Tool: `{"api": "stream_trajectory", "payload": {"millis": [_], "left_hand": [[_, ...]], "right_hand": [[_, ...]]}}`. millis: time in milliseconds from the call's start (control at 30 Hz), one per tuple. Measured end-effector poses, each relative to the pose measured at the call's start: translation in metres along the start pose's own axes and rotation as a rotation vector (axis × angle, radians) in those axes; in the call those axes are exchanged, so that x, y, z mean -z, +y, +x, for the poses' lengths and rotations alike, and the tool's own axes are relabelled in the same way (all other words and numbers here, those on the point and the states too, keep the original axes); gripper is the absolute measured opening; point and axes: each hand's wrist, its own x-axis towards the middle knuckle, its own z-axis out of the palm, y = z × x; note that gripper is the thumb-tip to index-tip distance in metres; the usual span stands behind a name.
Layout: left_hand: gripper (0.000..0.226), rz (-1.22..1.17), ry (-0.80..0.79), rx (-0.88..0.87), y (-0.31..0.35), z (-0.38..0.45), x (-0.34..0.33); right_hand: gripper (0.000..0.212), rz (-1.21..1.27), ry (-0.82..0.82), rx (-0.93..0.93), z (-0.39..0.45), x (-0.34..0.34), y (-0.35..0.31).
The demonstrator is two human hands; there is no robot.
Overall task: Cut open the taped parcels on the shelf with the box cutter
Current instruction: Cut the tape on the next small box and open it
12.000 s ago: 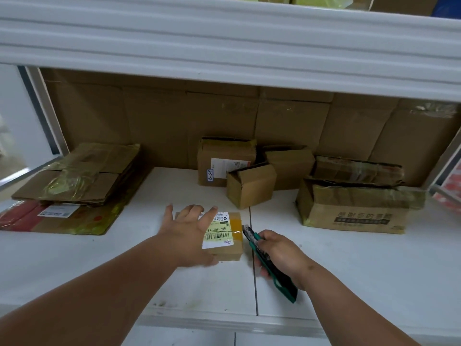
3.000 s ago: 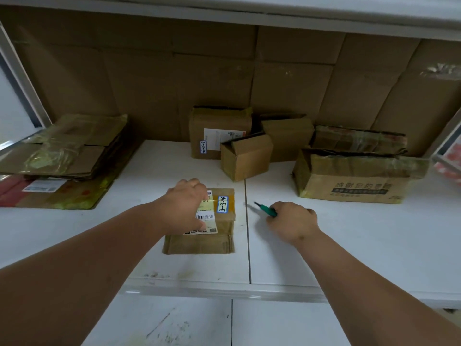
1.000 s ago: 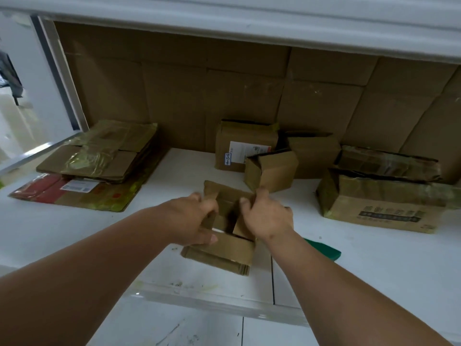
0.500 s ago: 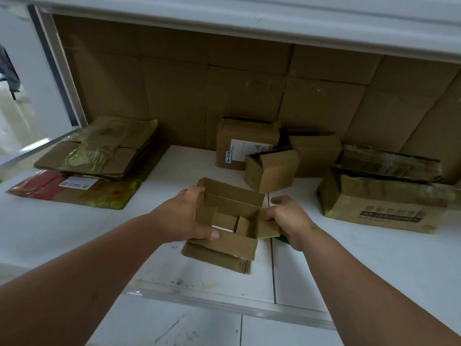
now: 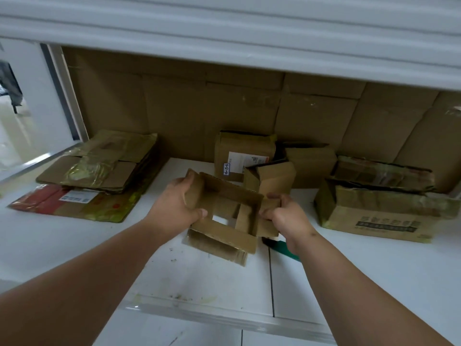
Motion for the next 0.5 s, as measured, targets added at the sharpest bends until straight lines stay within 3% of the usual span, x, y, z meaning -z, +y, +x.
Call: {"api": "stream_trajectory", "payload": {"millis": [200, 333, 500], "left_hand": [[0.106, -0.068, 0.047, -0.059, 0.005, 0.002, 0.01], [0.093, -0.048, 0.067, -0.037, 0.0, 0.008, 0.016], [0.078, -0.042, 0.212, -0.008, 0.003, 0.007, 0.019]], "right_hand": [[0.032, -0.068, 0.163, 0.21, 0.003, -0.004, -0.002], [0.026, -0.088, 0.142, 0.247, -0.001, -0.006, -0.005], [0.042, -0.286, 0.105, 0.282, -0.007, -0.005, -0.006]]}}
